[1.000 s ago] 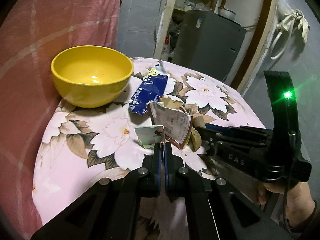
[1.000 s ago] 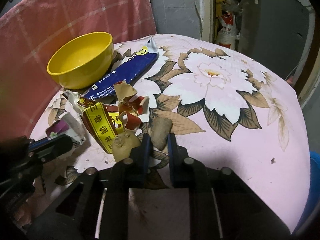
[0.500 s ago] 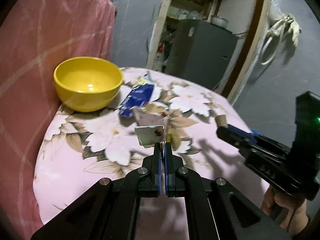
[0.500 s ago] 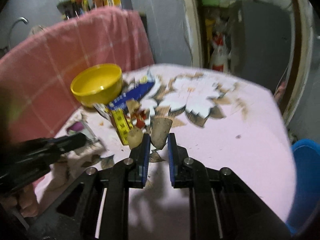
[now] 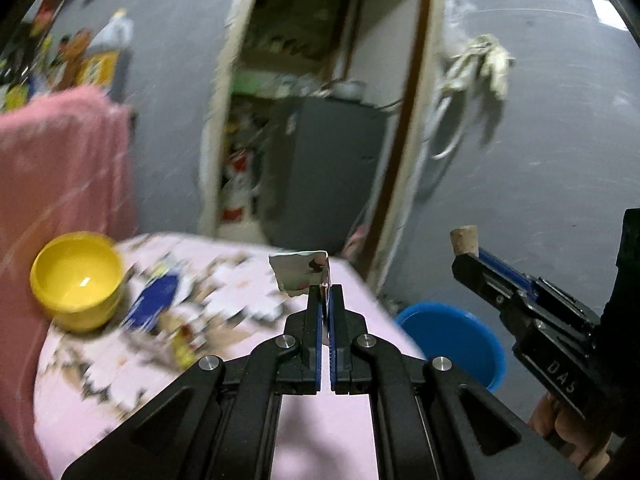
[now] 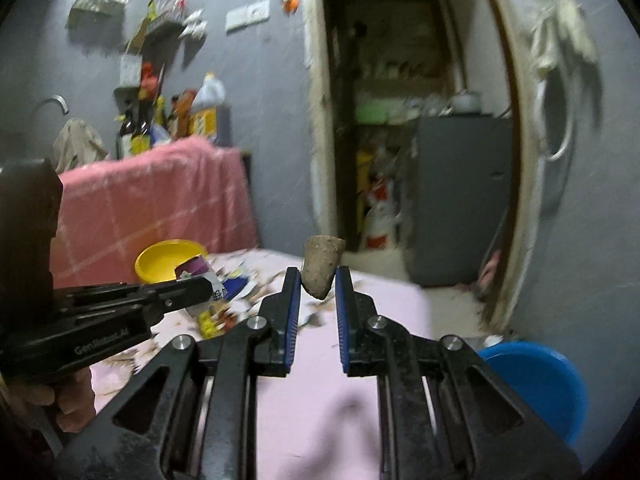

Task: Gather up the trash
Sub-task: 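Carry both items over the blue bucket and open both grippers, then move both grippers back toward the trash on the table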

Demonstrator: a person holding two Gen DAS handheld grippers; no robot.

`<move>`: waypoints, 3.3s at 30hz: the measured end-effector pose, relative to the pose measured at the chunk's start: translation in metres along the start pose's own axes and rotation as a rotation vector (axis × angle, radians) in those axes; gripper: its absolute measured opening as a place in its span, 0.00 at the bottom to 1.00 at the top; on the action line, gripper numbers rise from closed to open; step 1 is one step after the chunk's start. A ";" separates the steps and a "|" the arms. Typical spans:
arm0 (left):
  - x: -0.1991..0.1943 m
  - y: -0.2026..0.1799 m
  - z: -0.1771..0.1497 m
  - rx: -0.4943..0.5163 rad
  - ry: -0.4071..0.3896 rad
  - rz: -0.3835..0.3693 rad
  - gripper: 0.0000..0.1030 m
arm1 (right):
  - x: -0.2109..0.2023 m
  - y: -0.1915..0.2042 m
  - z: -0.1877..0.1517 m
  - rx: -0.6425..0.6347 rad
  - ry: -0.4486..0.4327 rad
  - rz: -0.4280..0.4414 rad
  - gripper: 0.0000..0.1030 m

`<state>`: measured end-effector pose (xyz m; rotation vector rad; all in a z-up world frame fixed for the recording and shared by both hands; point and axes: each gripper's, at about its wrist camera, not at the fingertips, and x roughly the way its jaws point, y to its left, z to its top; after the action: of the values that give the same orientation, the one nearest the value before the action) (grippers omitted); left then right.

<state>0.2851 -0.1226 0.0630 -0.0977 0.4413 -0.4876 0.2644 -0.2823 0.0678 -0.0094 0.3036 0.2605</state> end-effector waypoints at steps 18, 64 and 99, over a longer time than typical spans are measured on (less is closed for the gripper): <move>0.085 -0.143 0.024 0.187 0.071 -0.267 0.01 | -0.063 -0.142 -0.015 0.183 0.000 -0.261 0.47; 0.064 -0.056 0.018 0.006 0.094 -0.084 0.46 | -0.050 -0.115 -0.016 0.240 0.041 -0.262 0.78; -0.113 0.101 -0.041 -0.130 -0.188 0.445 0.96 | -0.018 0.065 -0.005 0.097 -0.069 -0.028 1.00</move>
<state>0.2214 0.0199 0.0505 -0.1646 0.2968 -0.0112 0.2299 -0.2246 0.0704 0.0911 0.2475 0.2172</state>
